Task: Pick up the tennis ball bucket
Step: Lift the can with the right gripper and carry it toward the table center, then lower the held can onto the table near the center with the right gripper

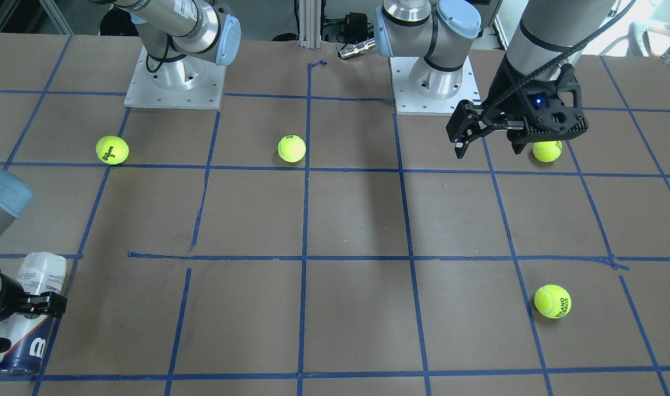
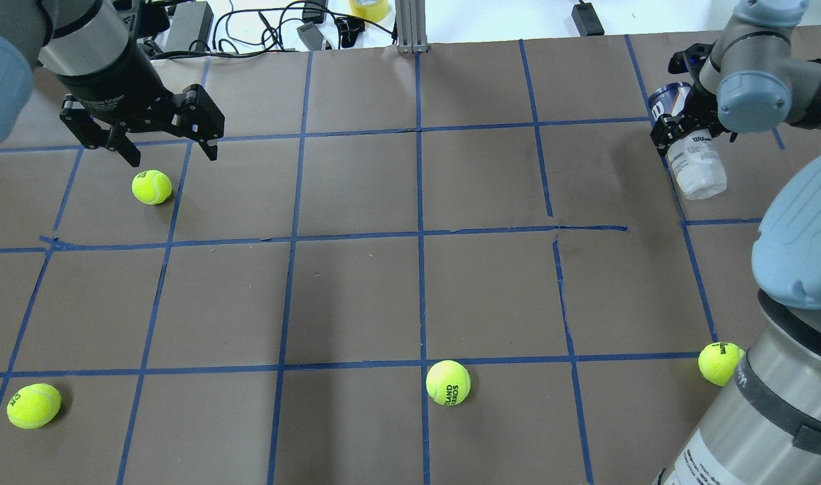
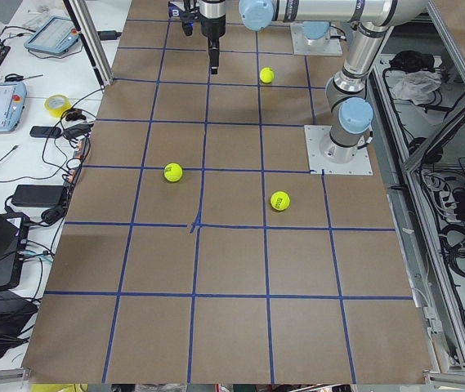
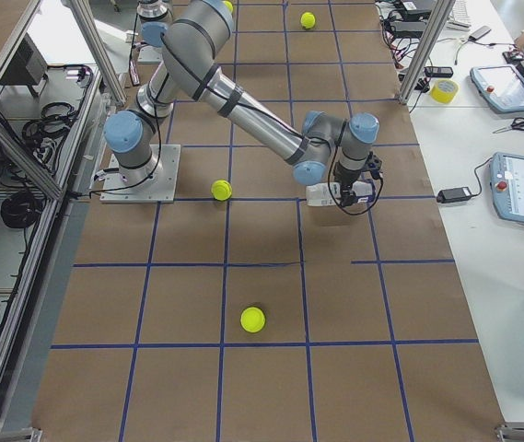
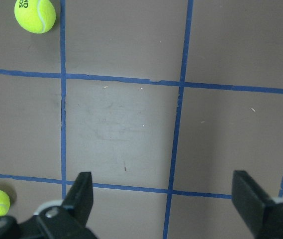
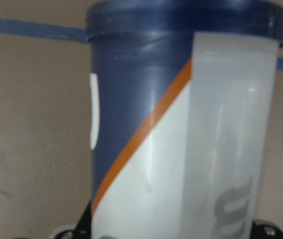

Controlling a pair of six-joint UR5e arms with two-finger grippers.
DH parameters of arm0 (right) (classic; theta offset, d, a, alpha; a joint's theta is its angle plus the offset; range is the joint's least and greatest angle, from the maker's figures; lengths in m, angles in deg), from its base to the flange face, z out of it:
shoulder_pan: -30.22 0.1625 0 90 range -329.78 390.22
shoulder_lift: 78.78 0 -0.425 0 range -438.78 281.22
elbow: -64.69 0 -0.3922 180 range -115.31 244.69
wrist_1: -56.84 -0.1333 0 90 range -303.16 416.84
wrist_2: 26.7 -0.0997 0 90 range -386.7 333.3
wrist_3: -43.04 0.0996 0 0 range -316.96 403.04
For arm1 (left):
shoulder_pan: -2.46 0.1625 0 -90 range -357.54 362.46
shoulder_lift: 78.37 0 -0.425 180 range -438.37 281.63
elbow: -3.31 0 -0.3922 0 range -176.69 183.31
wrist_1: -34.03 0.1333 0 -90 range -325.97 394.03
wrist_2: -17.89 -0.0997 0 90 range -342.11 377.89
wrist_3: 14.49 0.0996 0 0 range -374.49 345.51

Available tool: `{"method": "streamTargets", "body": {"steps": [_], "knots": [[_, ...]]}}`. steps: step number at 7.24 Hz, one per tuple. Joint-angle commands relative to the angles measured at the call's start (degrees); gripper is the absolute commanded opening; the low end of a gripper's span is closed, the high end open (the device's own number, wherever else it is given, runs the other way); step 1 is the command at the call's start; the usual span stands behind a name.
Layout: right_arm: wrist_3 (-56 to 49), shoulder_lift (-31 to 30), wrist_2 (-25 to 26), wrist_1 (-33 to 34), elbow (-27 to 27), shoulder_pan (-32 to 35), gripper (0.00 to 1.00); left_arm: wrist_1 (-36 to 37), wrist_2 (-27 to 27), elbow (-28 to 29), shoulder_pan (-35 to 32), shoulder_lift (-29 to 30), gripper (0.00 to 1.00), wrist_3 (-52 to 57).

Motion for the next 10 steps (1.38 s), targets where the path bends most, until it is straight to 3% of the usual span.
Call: {"method": "streamTargets", "body": {"steps": [1,5,7,10], "knots": [[2.6,-3.6,-0.2,-2.8,-0.1,5.4,0.82,0.0,0.0,0.1,0.0,0.0,1.0,0.0],[16.1,-2.5,-0.6,-7.2,-4.8,19.5,0.82,-0.1,-0.1,0.2,1.7,0.2,1.0,0.5],[15.5,-0.4,-2.3,-7.1,-8.7,26.2,0.84,-0.2,0.5,0.2,7.5,0.2,1.0,6.9],[13.4,4.6,-2.1,-7.0,-14.2,33.9,0.82,-0.2,0.4,0.5,9.2,0.2,1.0,6.9]]}}
